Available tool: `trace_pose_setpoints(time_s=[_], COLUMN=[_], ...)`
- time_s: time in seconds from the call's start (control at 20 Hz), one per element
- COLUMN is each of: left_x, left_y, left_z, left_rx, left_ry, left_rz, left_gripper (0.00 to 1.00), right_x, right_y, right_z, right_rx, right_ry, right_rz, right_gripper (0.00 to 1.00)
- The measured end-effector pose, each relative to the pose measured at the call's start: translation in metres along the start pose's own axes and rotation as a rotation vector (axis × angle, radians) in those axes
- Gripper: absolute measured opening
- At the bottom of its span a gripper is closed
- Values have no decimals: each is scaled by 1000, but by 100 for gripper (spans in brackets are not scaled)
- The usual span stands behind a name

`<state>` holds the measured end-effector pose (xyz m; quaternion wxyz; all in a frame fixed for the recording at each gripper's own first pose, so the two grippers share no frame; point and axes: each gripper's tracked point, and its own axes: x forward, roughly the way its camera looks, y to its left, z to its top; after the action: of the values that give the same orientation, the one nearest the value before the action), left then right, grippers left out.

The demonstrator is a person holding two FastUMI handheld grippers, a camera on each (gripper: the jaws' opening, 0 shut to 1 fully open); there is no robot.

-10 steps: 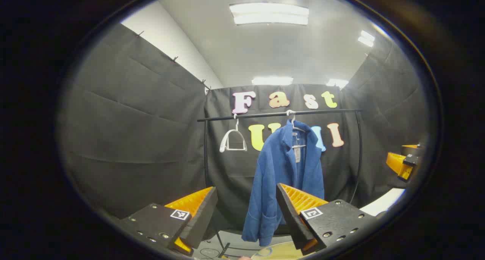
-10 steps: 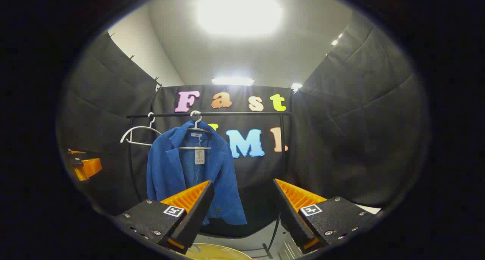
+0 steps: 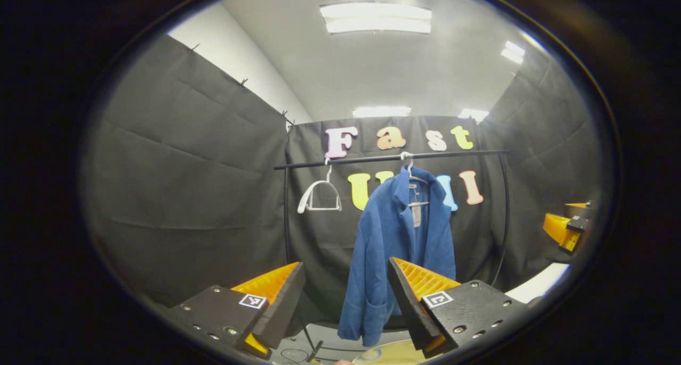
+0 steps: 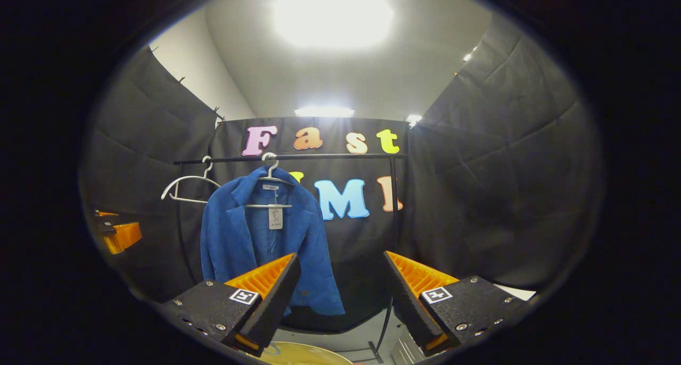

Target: Grasp the clothes on the hanger with both hands and then place them into the laundry hamper below.

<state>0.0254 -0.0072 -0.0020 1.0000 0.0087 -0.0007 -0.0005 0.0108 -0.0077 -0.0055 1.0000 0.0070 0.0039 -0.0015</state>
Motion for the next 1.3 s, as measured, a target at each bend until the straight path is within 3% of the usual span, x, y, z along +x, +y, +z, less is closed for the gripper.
trace_pose_setpoints(time_s=[0.35,0.4,0.45,1.3], left_x=[8,11,14,98], left_y=[-13,-17,-19,-87], left_z=[5,8,8,43], left_rx=[13,13,15,-6], left_ry=[-9,-14,-16,-47], left_rz=[-14,-18,-20,-33], left_gripper=[96,84,90,90], right_x=[14,18,23,129], right_y=[-8,-9,-9,6], right_z=[4,8,10,44], right_rx=[13,15,17,70], right_ry=[-12,-19,-23,-84], right_rz=[8,10,13,133], right_gripper=[95,95,95,95])
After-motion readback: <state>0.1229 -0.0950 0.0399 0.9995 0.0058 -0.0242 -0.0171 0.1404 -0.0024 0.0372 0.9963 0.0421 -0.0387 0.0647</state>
